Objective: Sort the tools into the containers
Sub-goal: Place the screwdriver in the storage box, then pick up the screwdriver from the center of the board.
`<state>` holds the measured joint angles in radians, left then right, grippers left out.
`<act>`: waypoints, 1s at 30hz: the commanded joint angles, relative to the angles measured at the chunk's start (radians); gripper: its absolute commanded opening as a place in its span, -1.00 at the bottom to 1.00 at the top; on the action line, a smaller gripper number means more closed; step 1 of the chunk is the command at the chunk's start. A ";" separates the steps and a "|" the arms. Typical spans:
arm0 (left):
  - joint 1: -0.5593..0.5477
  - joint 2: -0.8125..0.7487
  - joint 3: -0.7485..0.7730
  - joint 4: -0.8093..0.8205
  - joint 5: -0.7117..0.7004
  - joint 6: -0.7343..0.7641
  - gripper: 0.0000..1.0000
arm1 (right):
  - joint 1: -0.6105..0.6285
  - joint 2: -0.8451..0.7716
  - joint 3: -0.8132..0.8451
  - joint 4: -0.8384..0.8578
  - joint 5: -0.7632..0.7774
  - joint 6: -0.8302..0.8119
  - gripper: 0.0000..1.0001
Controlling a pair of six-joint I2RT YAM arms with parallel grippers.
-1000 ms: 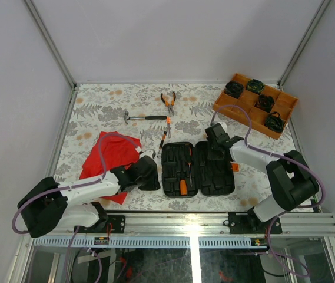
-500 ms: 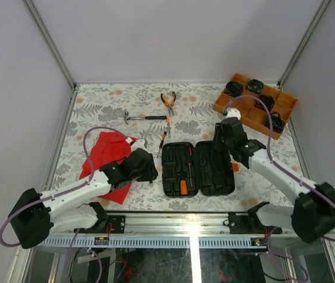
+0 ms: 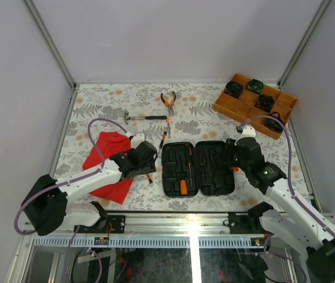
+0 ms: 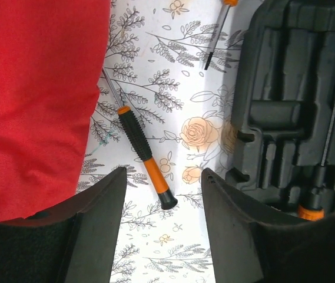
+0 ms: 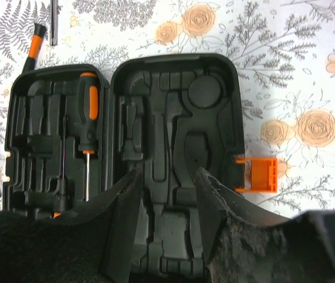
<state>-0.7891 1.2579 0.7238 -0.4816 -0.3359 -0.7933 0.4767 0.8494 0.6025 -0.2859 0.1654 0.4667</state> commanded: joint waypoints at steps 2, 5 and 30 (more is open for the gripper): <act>0.011 0.056 0.040 -0.024 -0.072 -0.022 0.06 | -0.004 -0.126 -0.068 -0.042 -0.061 0.052 -0.01; 0.020 0.084 0.043 -0.026 -0.080 -0.023 0.07 | -0.004 -0.200 -0.120 -0.047 -0.097 0.066 0.02; 0.031 0.241 0.008 0.067 0.015 -0.005 -0.38 | -0.003 -0.262 -0.189 -0.047 -0.112 0.099 0.14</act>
<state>-0.7628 1.4891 0.7403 -0.4648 -0.3321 -0.7986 0.4767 0.5915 0.4091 -0.3614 0.0601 0.5579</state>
